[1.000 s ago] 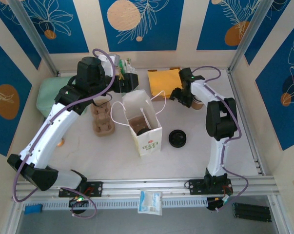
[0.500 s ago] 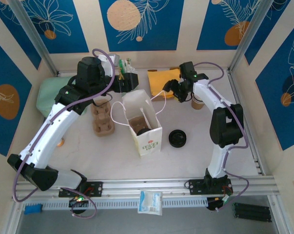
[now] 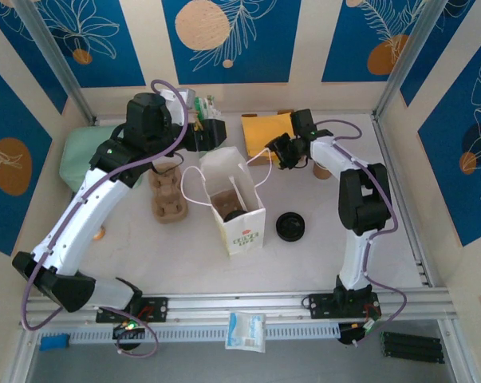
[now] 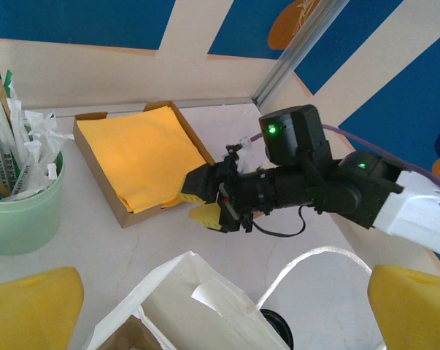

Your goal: Pack the takeout coffee

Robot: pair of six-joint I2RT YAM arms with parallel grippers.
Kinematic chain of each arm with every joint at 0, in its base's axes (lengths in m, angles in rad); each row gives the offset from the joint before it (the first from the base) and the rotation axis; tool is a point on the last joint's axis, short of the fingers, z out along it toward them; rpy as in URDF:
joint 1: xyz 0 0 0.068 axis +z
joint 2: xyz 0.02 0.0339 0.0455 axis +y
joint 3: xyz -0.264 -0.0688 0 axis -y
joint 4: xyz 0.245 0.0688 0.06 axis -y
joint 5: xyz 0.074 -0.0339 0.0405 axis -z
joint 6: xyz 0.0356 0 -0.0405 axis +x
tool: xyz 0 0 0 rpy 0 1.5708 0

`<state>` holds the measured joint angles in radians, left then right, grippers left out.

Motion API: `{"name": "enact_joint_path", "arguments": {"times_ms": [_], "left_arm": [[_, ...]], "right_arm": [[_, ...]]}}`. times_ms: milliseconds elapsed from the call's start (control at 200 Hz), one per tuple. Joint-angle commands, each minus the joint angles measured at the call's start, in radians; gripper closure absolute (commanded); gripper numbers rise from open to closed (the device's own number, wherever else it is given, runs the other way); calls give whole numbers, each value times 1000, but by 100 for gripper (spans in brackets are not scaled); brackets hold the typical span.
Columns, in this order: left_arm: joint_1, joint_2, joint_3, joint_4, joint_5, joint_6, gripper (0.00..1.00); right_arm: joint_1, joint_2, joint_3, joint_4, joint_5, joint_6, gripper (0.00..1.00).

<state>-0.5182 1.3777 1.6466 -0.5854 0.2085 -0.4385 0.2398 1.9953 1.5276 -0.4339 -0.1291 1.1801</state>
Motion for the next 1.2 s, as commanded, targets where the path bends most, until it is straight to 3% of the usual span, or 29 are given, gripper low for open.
{"name": "enact_joint_path", "arguments": {"times_ms": [0,595,1195], "left_arm": [[12,7,6,1,6,9,1],[18,28,5,21,28,-2,1],[18,43,7,30,41,-8,1]], "right_arm": [[-10,29,-36,59,-20,84,52],[-25,110,-4,119,-39,99,62],[-36,111,19,141,-54,93,62]]}}
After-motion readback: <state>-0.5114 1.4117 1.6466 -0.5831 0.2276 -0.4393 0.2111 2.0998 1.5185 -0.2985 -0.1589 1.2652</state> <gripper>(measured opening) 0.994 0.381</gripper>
